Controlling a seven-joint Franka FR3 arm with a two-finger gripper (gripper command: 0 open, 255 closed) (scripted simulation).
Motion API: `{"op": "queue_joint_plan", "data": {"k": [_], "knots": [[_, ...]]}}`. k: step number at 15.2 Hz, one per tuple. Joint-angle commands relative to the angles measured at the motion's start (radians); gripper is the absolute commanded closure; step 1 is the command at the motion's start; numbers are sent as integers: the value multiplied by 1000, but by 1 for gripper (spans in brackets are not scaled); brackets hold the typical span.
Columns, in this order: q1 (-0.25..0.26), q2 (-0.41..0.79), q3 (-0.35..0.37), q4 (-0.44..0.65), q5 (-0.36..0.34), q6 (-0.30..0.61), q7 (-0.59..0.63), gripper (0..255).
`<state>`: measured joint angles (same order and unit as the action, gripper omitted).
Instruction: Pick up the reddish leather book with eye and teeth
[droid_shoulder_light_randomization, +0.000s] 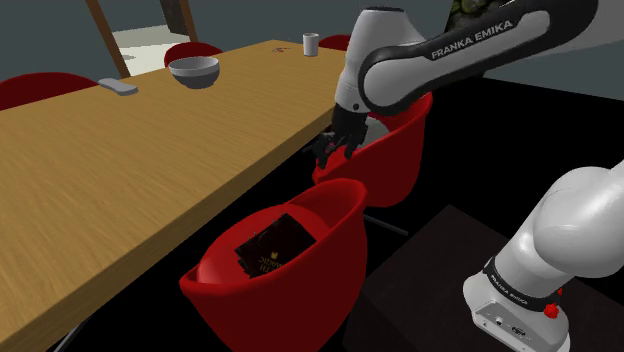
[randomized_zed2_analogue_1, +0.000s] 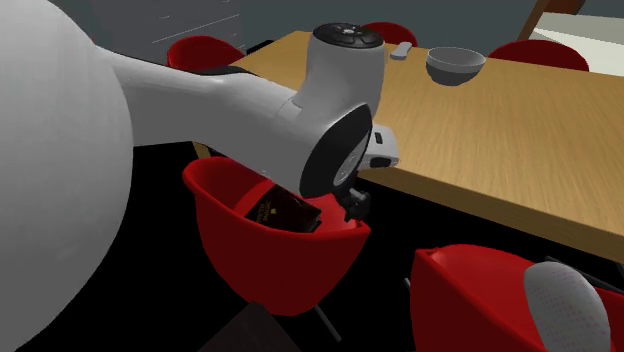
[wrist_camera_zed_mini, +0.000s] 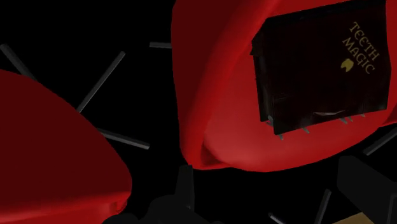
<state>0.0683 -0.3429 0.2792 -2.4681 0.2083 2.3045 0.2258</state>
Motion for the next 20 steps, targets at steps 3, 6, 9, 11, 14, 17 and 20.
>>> {"op": "queue_joint_plan", "data": {"k": [3, 6, 9, 11, 14, 17, 20], "knots": [[-3, 143, 63, 31, -34, 119, 97, 0], [-7, 262, 101, 73, -92, 195, 185, 0], [-1, 387, 121, 128, -178, 258, 289, 0], [15, 471, 120, 173, -244, 292, 363, 0], [56, 596, 97, 251, -340, 328, 468, 0], [100, 686, 66, 317, -395, 346, 533, 0], [112, 718, 51, 316, -416, 378, 547, 0]]}}
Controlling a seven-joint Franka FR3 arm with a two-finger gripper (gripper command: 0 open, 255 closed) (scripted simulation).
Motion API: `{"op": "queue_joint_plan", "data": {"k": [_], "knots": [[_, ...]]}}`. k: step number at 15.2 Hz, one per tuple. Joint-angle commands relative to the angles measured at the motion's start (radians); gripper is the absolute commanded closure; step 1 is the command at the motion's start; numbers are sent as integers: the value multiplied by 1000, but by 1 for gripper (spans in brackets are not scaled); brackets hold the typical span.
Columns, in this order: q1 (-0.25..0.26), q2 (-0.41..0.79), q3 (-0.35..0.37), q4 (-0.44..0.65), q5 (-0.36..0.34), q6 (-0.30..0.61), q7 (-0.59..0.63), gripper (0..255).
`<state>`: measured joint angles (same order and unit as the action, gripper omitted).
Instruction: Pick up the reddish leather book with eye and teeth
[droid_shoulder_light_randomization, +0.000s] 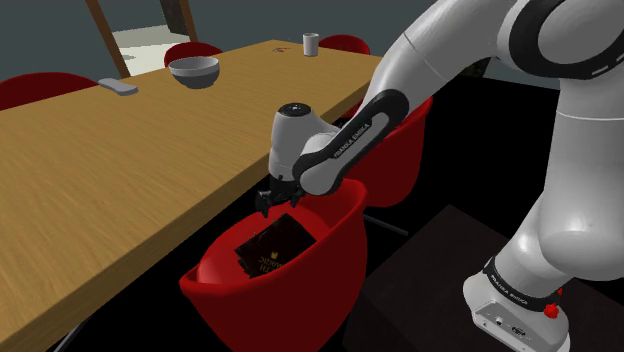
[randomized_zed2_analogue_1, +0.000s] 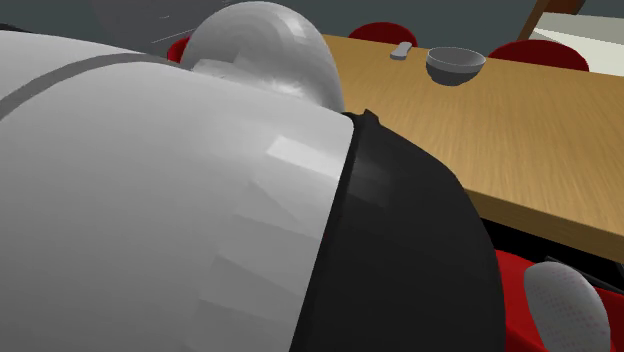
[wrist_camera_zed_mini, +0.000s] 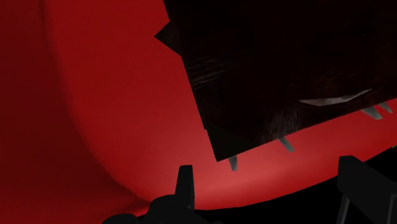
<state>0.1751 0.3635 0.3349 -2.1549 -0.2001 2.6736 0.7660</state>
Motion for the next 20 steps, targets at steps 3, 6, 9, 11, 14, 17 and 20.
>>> {"op": "queue_joint_plan", "data": {"k": [3, 6, 9, 11, 14, 17, 20], "knots": [[17, 45, -21, 4, -29, 40, 21, 0], [24, 63, -30, 5, -39, 56, 29, 0], [24, 63, -31, 5, -40, 57, 29, 255], [24, 64, -31, 4, -40, 58, 29, 255], [25, 63, -31, 3, -40, 59, 30, 255], [20, 51, -24, 4, -33, 46, 24, 255], [7, 18, -8, 3, -12, 15, 10, 255]]}}
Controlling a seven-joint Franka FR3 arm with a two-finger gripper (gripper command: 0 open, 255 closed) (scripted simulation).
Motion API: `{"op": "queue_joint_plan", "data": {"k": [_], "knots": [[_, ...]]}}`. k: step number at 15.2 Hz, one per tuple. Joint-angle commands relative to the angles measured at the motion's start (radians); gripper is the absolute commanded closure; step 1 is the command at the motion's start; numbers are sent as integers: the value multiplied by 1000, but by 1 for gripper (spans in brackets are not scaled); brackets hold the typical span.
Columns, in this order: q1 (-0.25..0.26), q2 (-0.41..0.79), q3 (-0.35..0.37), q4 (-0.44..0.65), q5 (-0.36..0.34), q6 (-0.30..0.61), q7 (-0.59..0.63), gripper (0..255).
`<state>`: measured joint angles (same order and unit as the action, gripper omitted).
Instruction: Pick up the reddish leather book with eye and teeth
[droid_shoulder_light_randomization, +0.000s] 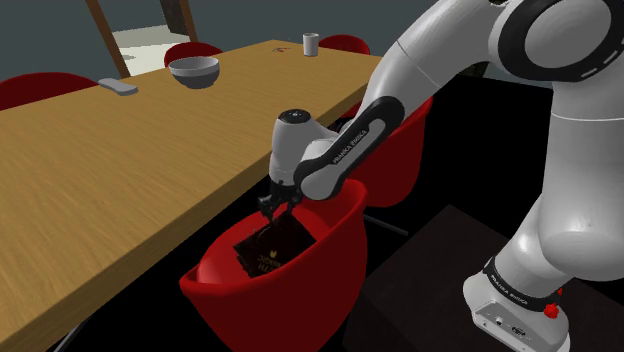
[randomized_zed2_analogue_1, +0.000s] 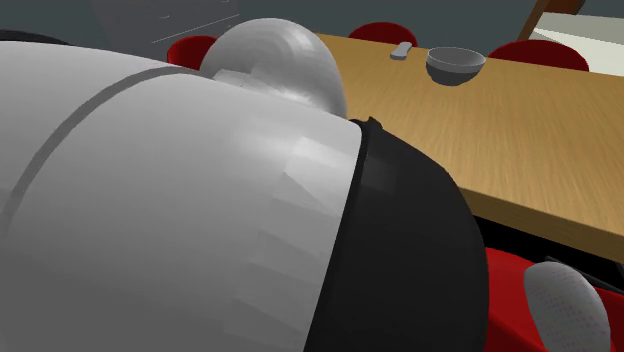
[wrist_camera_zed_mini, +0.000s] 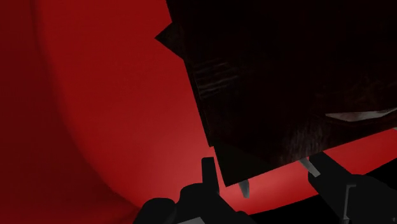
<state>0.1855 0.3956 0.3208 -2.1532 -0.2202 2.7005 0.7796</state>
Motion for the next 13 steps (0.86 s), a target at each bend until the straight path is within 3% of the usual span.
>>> {"op": "queue_joint_plan", "data": {"k": [1, 13], "knots": [[-8, -25, 12, 1, 15, -22, -9, 255], [-40, -130, 54, 14, 86, -134, -57, 255]]}}
